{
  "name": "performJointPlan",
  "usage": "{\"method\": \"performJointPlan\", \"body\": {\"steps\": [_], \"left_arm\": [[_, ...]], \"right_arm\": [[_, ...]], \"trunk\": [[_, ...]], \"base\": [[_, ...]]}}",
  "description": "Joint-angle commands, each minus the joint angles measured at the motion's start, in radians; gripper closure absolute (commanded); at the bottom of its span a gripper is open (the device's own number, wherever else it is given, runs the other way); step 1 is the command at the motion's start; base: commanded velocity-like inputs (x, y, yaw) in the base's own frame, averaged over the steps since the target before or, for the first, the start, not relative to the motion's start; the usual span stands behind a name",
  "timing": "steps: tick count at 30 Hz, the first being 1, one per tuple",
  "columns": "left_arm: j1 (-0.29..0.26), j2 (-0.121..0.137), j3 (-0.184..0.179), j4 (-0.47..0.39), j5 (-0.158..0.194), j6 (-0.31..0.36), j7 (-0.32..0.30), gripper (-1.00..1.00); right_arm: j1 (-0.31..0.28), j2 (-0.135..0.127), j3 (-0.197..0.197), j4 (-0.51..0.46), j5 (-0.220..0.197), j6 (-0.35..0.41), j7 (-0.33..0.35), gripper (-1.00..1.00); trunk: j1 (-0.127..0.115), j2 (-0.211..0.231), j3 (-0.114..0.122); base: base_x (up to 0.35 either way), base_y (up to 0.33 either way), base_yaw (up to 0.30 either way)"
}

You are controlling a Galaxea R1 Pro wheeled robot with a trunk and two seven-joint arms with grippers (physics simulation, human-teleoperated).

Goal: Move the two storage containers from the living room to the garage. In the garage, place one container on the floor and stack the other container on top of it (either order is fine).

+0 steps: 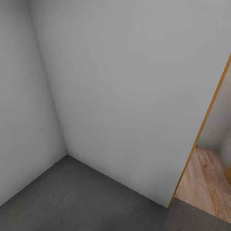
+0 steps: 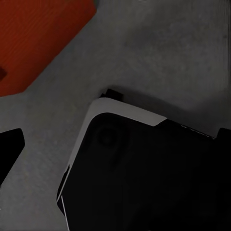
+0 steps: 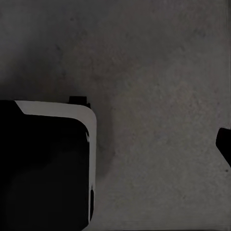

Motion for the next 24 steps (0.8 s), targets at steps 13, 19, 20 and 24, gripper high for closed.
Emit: {"method": "performJointPlan", "body": {"steps": [13, 19, 20, 24], "left_arm": [[0.0, 0.0, 0.006, 0.0, 0.001, -0.003, 0.001, -1.0], [0.0, 0.0, 0.006, 0.0, 0.001, -0.003, 0.001, -1.0], [0.0, 0.0, 0.006, 0.0, 0.001, -0.003, 0.001, -1.0], [0.0, 0.0, 0.006, 0.0, 0.001, -0.003, 0.001, -1.0]], "right_arm": [[0.02, 0.0, 0.007, 0.003, -0.012, -0.018, 0.028, -1.0], [0.021, 0.001, 0.007, 0.003, -0.012, -0.018, 0.04, -1.0], [0.021, 0.001, 0.007, 0.003, -0.012, -0.018, 0.04, -1.0], [0.025, 0.001, 0.007, 0.003, -0.012, -0.018, 0.041, -1.0]], "trunk": [[0.001, -0.002, 0.002], [0.001, -0.002, 0.002], [0.001, -0.002, 0.002], [0.001, -0.002, 0.002]], "base": [[0.0, 0.0, -0.278], [0.0, 0.0, -0.285], [0.0, 0.0, -0.286], [0.0, 0.0, -0.286]]}}
